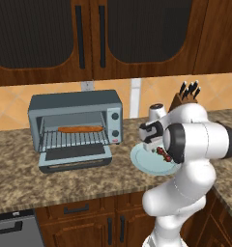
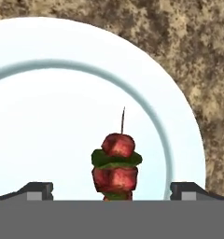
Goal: Pick up the kebab skewer and baguette bread, and place them inside the toaster oven. Close the toaster oven door and start by setting the timer.
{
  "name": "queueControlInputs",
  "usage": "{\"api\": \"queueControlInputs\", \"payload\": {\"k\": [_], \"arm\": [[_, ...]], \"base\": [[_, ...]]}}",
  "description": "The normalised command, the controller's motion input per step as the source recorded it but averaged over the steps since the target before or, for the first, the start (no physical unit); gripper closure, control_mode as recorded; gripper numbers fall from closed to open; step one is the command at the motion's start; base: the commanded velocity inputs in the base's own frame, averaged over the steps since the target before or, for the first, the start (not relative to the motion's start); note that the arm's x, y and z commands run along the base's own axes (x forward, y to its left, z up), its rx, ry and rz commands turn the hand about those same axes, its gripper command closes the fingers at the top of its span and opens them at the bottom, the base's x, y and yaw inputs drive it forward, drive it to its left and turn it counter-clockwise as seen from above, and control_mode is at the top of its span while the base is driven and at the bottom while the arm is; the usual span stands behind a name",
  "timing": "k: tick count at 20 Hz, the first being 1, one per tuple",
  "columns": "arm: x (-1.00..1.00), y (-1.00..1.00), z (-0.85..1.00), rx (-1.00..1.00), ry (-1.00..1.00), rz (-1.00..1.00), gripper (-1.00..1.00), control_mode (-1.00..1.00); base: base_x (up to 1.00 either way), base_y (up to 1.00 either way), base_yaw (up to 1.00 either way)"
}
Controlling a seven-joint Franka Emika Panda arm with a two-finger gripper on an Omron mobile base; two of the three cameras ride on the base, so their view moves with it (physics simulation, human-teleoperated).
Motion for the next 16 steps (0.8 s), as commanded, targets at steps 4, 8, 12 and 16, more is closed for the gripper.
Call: {"api": "queueControlInputs", "payload": {"k": [4, 8, 12, 16], "arm": [[0.00, -0.06, -0.26, 0.00, 0.00, 0.00, -1.00, -1.00], [-0.07, -0.01, -0.23, 0.00, -0.05, 0.00, -1.00, -1.00], [-0.02, -0.08, -0.18, 0.02, 0.00, -0.02, -1.00, -1.00], [-0.01, -0.26, -0.20, 0.04, -0.01, -0.01, -1.00, -1.00]], "base": [[0.00, 0.00, 0.00], [0.00, 0.00, 0.00], [0.00, 0.00, 0.00], [0.00, 0.00, 0.00]]}}
